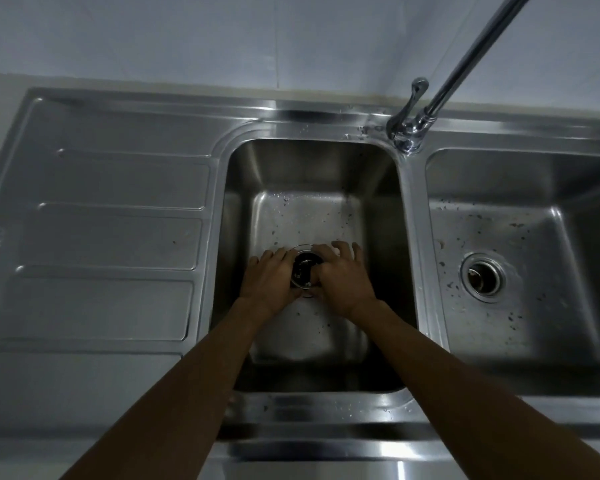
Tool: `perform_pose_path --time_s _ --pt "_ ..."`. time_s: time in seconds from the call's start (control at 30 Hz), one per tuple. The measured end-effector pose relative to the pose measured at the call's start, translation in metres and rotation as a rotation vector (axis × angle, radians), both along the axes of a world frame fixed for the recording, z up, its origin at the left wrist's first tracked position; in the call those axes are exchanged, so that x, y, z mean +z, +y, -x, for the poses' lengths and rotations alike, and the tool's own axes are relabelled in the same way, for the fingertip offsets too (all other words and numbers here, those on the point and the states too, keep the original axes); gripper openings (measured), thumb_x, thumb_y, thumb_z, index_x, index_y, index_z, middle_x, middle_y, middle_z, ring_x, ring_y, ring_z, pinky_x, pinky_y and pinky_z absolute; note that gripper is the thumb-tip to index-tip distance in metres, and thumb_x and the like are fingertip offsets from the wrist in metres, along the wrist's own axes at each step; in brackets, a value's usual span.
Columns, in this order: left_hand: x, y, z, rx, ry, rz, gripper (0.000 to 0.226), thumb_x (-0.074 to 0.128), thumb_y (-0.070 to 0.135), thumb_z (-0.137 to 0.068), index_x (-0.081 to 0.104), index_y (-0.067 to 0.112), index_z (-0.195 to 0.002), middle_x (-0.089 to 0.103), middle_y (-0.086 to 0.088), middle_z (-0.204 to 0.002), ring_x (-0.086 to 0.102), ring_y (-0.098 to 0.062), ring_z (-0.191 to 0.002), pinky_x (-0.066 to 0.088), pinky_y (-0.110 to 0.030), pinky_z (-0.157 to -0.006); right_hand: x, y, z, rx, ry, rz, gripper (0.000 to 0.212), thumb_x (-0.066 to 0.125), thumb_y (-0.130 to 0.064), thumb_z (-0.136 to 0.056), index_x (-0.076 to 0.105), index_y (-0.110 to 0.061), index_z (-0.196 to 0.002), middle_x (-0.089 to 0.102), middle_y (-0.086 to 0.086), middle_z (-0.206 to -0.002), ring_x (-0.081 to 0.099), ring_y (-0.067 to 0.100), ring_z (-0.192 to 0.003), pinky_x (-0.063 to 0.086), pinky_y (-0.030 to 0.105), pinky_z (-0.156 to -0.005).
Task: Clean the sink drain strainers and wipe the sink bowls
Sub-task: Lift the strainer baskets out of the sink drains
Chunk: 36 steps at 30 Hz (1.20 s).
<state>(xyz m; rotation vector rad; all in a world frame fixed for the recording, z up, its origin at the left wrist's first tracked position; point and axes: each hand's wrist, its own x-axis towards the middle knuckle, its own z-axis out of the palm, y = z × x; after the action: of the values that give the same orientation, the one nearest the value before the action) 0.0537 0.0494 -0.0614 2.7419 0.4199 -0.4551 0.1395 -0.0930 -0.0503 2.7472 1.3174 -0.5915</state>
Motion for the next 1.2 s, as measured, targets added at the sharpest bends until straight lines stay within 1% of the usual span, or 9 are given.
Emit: perform_pose_path --time_s 0.13,0.23,0.3,0.5,0.6,0.73,0.9,1.07,1.2 --pt "0.039 0.002 0.001 -0.008 -0.051 -0.008 0.072 0.075 0.052 -0.083 0.047 0.023 -0.142 0.056 -0.003 -0.138 0.052 -0.024 -0.124 0.039 -0.041 -0.102 0.036 -0.005 0.003 0.001 -0.062 -0.086 0.056 0.068 -0.055 -0.084 0.064 -0.024 -0.131 0.047 -0.003 -0.148 0.038 0.034 -0.138 0.025 0.055 -0.117" --pt "0.077 0.002 0.001 -0.032 -0.096 -0.044 0.077 0.076 0.054 -0.083 0.045 0.023 -0.145 0.055 -0.003 -0.137 0.052 -0.024 -0.125 0.039 -0.043 -0.104 0.068 -0.010 0.003 -0.035 -0.102 -0.176 0.066 0.068 -0.060 -0.079 0.056 -0.021 -0.131 0.055 0.001 -0.140 0.048 0.030 -0.131 0.032 0.050 -0.114" --pt "0.109 -0.003 0.002 -0.060 -0.141 -0.079 0.080 0.076 0.058 -0.081 0.045 0.023 -0.146 0.054 -0.004 -0.137 0.051 -0.025 -0.126 0.040 -0.044 -0.104 0.095 -0.018 0.004 -0.065 -0.124 -0.242 0.071 0.075 -0.059 -0.075 0.053 -0.021 -0.131 0.059 0.001 -0.135 0.051 0.029 -0.127 0.035 0.049 -0.113" --pt "0.173 -0.045 -0.015 -0.139 -0.208 -0.089 0.082 0.077 0.062 -0.078 0.046 0.027 -0.146 0.053 -0.002 -0.139 0.047 -0.026 -0.130 0.037 -0.045 -0.108 0.155 -0.073 -0.002 -0.153 -0.176 -0.358 0.082 0.076 -0.066 -0.073 0.049 -0.023 -0.137 0.060 0.001 -0.136 0.050 0.028 -0.129 0.035 0.046 -0.111" --pt "0.185 -0.088 -0.032 -0.193 -0.203 -0.038 0.083 0.078 0.062 -0.076 0.047 0.028 -0.145 0.050 -0.001 -0.140 0.044 -0.024 -0.132 0.034 -0.041 -0.107 0.168 -0.121 -0.009 -0.214 -0.170 -0.322 0.087 0.077 -0.062 -0.074 0.044 -0.023 -0.143 0.057 0.003 -0.142 0.048 0.031 -0.133 0.033 0.049 -0.114" --pt "0.185 -0.148 -0.058 -0.293 -0.217 -0.013 0.077 0.078 0.063 -0.072 0.055 0.027 -0.137 0.051 -0.002 -0.132 0.048 -0.026 -0.126 0.036 -0.042 -0.104 0.172 -0.188 -0.021 -0.299 -0.158 -0.225 0.093 0.076 -0.064 -0.073 0.038 -0.025 -0.148 0.055 0.001 -0.146 0.046 0.030 -0.136 0.035 0.050 -0.113" --pt "0.159 -0.228 -0.090 -0.410 -0.191 -0.032 0.077 0.077 0.065 -0.072 0.056 0.025 -0.135 0.051 -0.002 -0.132 0.050 -0.024 -0.124 0.036 -0.043 -0.105 0.154 -0.265 -0.034 -0.425 -0.096 -0.148 0.097 0.079 -0.063 -0.071 0.034 -0.028 -0.150 0.052 -0.001 -0.149 0.043 0.029 -0.138 0.031 0.051 -0.117" --pt "0.108 -0.270 -0.120 -0.420 -0.022 -0.091 0.077 0.076 0.068 -0.072 0.057 0.023 -0.133 0.050 -0.007 -0.137 0.049 -0.028 -0.125 0.035 -0.047 -0.106 0.107 -0.295 -0.060 -0.391 -0.029 -0.039 0.093 0.077 -0.060 -0.075 0.034 -0.025 -0.149 0.045 0.004 -0.154 0.038 0.034 -0.143 0.028 0.053 -0.118" --pt "0.068 -0.282 -0.138 -0.386 0.093 -0.150 0.076 0.073 0.068 -0.076 0.055 0.021 -0.133 0.051 -0.009 -0.134 0.050 -0.031 -0.124 0.035 -0.049 -0.107 0.061 -0.286 -0.086 -0.310 0.048 0.059 0.087 0.073 -0.055 -0.081 0.035 -0.017 -0.149 0.046 0.010 -0.150 0.042 0.039 -0.138 0.031 0.059 -0.115"
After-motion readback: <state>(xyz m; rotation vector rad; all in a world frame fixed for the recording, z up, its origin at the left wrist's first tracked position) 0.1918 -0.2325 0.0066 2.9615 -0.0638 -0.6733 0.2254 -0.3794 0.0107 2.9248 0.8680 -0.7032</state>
